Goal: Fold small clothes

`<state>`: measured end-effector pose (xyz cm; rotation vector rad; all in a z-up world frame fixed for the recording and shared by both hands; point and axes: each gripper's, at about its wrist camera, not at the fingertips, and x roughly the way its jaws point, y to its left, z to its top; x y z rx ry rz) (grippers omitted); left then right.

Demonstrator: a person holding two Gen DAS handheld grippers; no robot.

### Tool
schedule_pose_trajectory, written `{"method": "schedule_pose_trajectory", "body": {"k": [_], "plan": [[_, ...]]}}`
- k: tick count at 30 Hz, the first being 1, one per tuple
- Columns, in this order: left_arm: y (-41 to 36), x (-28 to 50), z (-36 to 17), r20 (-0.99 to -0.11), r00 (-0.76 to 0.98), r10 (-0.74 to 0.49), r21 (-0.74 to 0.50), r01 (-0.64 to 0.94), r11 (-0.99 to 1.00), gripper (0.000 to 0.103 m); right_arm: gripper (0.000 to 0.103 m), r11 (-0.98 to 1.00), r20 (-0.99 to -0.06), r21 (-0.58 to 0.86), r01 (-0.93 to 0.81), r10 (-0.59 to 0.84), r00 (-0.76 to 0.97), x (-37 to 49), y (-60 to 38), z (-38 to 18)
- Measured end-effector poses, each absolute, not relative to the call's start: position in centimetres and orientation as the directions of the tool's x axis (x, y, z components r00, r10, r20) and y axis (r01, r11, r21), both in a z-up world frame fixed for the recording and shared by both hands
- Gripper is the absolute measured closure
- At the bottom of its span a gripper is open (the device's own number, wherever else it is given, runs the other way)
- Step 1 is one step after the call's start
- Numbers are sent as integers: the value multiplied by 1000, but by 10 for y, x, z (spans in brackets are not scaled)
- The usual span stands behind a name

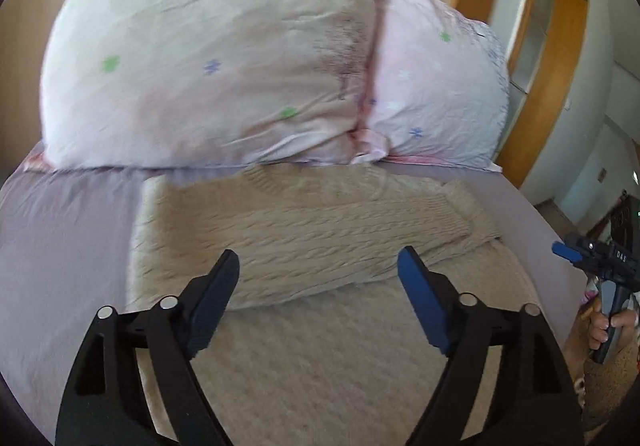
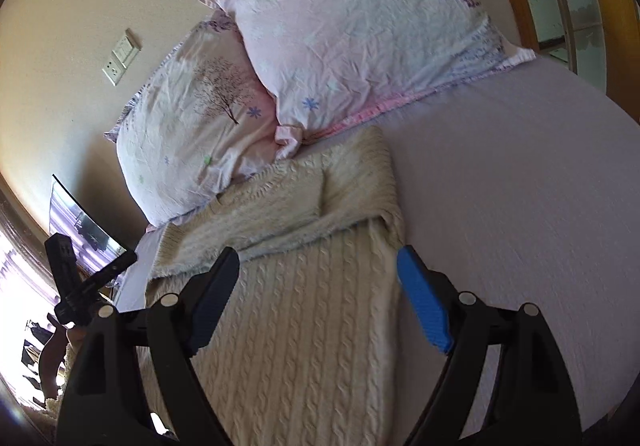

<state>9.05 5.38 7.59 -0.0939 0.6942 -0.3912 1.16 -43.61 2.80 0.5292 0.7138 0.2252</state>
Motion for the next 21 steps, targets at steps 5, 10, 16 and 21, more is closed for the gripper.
{"method": "schedule_pose_trajectory", "body": {"k": [5, 10, 16, 21], "plan": [[152, 55, 36, -684, 605, -408, -403, 152, 902, 19, 31, 806, -641, 592, 20, 455, 617, 2, -444, -20], [180, 6, 11, -637, 558, -532, -571, 123, 812, 19, 46, 741, -598, 671, -35, 568, 566, -21, -436, -37], [160, -49, 6, -544, 502, -672, -659, 240, 713, 34, 56, 601, -471, 782, -165, 743, 476, -63, -424, -46], [155, -81, -6, -508, 458, -730, -722, 235, 650, 50, 60, 577, -461, 790, -207, 782, 419, -87, -413, -52]]}}
